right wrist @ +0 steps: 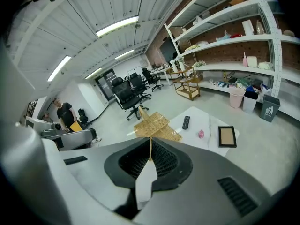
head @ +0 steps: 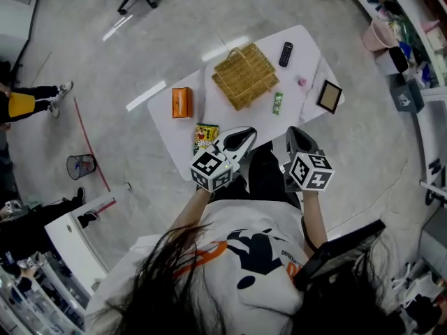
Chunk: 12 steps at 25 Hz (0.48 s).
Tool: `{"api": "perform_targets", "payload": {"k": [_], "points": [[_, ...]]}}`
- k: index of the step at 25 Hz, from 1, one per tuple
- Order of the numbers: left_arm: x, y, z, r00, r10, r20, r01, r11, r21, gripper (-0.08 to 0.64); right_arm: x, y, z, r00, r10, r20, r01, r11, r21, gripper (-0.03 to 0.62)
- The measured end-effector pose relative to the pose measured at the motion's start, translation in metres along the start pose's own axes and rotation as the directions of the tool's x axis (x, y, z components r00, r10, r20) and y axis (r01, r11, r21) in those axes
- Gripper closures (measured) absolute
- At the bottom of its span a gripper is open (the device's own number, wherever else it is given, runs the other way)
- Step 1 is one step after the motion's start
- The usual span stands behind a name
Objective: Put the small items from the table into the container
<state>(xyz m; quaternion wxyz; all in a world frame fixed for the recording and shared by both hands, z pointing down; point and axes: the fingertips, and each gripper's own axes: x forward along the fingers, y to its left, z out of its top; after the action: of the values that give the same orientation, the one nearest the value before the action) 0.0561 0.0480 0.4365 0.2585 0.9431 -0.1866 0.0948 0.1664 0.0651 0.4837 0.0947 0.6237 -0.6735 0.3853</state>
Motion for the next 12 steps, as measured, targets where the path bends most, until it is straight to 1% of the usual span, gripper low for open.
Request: {"api": "perform_targets", "payload": {"k": [2, 5, 9, 12], "points": [[0.016, 0.009, -0.01, 1.0, 0.013, -0.027, -0.013, 1.0, 0.0, 0.546, 0.02, -0.019, -0.005, 0.999, 0.007, -0.033, -0.007, 1.0, 0.009, 0.571], [0.037, 0.026, -0.024, 0.998, 0.035, -0.051, -0.036, 0.999, -0.021, 0.546, 0.053, -0.047, -0.017, 0.996, 0.017, -0.083, -0.014, 0.999, 0.038, 0.571], [0.059, 0.048, -0.034, 0.997, 0.061, -0.052, -0.063, 0.997, -0.053, 0.546, 0.097, -0.076, -0.037, 0.987, 0.049, -0.151, -0.038, 0.997, 0.072, 0.571], [0.071, 0.062, -0.042, 0.995, 0.078, -0.063, -0.081, 0.995, -0.05, 0.546, 0.129, -0.098, -0.059, 0.976, 0.075, -0.203, -0.054, 0.993, 0.104, 0.571]]}}
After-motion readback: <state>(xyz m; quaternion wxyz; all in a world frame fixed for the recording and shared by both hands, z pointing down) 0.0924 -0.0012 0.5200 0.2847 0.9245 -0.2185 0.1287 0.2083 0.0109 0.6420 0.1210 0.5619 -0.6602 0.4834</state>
